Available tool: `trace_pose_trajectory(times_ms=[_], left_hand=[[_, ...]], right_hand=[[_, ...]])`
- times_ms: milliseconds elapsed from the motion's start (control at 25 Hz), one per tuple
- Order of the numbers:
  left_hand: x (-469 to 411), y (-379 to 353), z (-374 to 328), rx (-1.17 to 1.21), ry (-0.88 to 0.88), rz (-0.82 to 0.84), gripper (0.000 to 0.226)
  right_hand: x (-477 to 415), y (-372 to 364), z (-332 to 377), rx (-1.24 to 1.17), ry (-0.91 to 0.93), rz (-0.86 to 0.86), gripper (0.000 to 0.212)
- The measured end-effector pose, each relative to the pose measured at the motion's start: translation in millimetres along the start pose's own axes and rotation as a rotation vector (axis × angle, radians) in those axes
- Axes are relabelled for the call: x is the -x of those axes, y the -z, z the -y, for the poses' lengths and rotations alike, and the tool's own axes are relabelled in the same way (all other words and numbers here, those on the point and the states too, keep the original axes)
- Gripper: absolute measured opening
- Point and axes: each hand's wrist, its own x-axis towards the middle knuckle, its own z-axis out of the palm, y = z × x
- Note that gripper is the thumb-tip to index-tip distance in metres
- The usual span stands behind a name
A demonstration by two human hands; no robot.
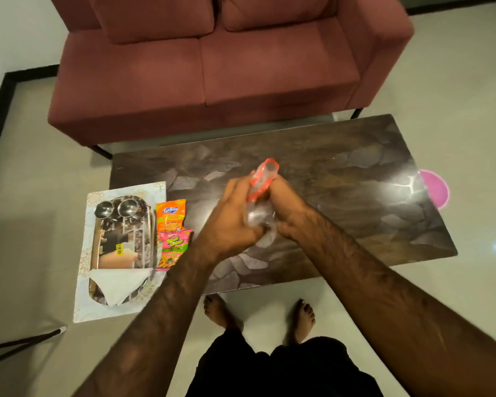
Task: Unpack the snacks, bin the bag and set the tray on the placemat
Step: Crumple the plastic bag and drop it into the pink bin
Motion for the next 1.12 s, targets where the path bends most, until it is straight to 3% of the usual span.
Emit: trace_pose_trajectory(times_ms=[80, 200, 360, 480, 680, 800, 960, 1120], left_hand=[[-8, -24, -15, 0.08, 0.012, -0.131, 0.064], [-19, -47, -41, 0.308, 0.105, -0.208, 0.056], [-32, -70, -74, 0.559, 0.222, -0.119, 0.056], [-52, -78, -81, 0.671, 0.263, -0.048, 0.052], [-96, -91, -91, 0.723, 0.3, 0.056, 0.042], [-115, -93, -93, 0.822, 0.312, 0.192, 0.057], [-146, -113, -103, 0.664, 0.196, 0.403, 0.067], [-177, -158, -125, 0.588, 0.177, 0.33, 0.045]], right_hand=[[18, 33, 6, -0.018, 0.043, 0.05, 0.025], [41, 78, 18, 0.035, 0.11, 0.06, 0.025], [54, 121, 34, -0.018, 0.19, 0.155, 0.067], [55, 139, 43, 0.07, 0.285, 0.222, 0.074], [44, 167, 57, 0.189, 0.41, -0.1, 0.04], [41, 181, 65, 0.21, 0.433, -0.253, 0.03], [29, 212, 67, 0.171, 0.436, -0.474, 0.026], [15, 259, 64, 0.107, 0.396, -0.553, 0.033]])
